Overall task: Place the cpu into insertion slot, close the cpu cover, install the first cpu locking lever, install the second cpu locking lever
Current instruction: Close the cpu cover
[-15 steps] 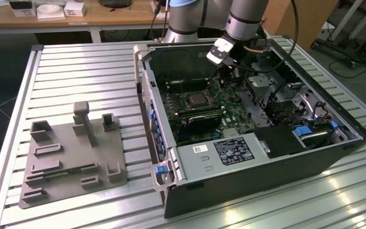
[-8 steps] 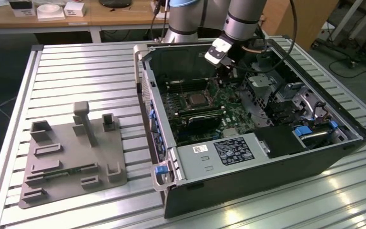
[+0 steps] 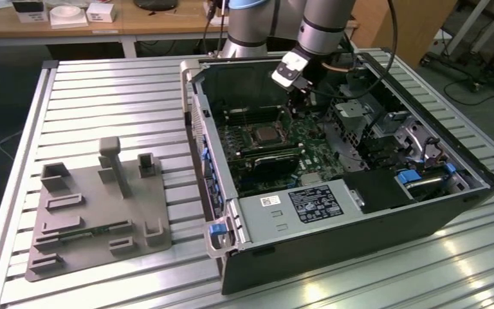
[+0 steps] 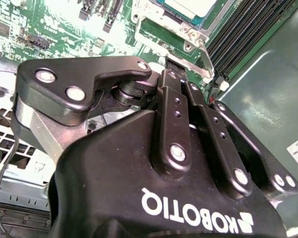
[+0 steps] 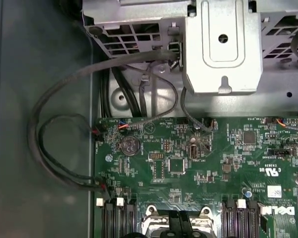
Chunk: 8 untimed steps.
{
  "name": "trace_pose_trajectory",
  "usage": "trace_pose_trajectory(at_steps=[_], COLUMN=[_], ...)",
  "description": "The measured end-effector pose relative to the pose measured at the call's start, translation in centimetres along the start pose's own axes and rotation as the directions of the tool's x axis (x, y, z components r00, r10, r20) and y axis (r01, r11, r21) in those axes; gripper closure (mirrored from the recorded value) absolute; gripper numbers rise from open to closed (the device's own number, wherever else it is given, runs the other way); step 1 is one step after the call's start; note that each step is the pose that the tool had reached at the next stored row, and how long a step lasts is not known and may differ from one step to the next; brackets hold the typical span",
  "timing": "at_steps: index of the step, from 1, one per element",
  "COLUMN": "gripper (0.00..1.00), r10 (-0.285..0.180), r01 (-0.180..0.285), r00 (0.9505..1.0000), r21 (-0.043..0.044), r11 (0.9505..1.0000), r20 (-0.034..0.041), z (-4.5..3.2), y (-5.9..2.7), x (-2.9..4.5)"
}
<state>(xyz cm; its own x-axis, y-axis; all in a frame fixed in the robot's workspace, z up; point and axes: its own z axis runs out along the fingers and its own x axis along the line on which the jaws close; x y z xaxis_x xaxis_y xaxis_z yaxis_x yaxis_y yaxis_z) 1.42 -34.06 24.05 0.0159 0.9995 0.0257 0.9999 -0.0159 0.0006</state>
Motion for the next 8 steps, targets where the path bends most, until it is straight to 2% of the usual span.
trace_pose_trajectory(at_steps=[8], gripper=[0.89], r10=[0.000], r01=[0.000], r00=[1.0000], r21=[0.0000], r11=[1.0000], r20=[0.0001], z=[0.00], y=[-0.56], x=[-0.01])
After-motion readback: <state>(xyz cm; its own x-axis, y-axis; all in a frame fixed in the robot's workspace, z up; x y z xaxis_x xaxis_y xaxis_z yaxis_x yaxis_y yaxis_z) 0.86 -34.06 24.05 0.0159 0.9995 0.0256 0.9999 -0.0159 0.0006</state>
